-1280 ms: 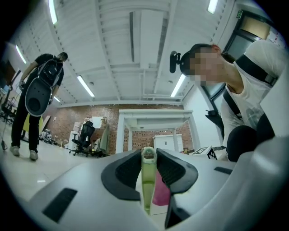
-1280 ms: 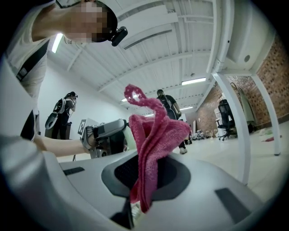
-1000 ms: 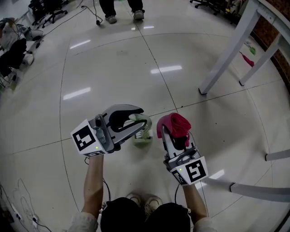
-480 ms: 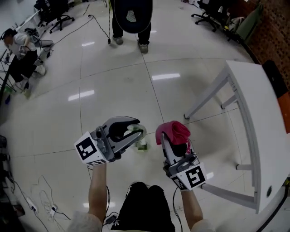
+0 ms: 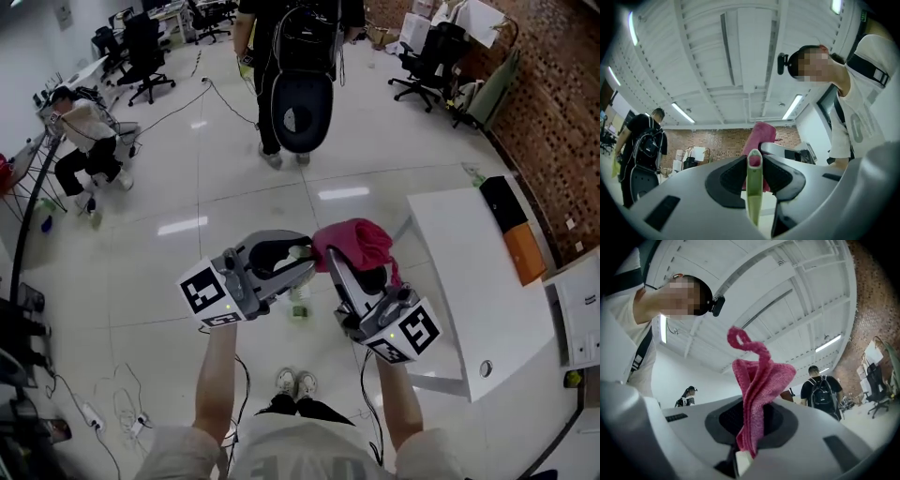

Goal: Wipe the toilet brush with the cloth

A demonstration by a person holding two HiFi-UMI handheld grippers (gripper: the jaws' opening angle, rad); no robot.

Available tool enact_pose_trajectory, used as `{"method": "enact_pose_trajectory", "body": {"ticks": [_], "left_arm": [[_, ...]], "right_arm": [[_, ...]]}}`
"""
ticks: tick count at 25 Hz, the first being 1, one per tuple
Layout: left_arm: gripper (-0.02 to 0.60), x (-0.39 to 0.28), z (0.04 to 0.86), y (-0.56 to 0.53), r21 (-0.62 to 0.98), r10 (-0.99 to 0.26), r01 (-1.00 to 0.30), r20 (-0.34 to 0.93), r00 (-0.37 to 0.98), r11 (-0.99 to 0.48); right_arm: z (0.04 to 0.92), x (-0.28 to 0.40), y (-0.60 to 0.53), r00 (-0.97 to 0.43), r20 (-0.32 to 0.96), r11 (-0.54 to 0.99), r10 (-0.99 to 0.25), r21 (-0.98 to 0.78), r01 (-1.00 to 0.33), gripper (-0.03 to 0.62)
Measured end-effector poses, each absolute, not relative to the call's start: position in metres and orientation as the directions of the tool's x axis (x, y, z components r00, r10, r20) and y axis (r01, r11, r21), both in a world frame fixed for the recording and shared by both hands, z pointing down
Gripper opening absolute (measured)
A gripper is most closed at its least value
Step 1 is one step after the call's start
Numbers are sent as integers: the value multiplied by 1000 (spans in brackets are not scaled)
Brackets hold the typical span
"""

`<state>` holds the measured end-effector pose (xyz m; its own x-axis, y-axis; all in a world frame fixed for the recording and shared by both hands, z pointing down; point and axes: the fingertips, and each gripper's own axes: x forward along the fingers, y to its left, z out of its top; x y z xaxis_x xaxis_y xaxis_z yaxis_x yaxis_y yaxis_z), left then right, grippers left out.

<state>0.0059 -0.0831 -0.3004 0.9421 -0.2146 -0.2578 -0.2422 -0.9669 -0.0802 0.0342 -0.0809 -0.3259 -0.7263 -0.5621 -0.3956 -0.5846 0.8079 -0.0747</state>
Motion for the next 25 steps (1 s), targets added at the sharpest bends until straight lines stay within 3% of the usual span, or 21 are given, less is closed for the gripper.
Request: {"method": "enact_pose_trajectory", "body": {"ticks": [12,25], "left_arm": [[110,15,-341,-68,-114,-197,-236,-279,940,-965],[110,25,-420,-83,-77,-286,-337,-373,883,-938]], "right_arm": [[-280,45,-79,-704,-325,769,-631,-141,-624,31],[-227,40,-95,-707,-309,771,-636,-294,-565,31]]}}
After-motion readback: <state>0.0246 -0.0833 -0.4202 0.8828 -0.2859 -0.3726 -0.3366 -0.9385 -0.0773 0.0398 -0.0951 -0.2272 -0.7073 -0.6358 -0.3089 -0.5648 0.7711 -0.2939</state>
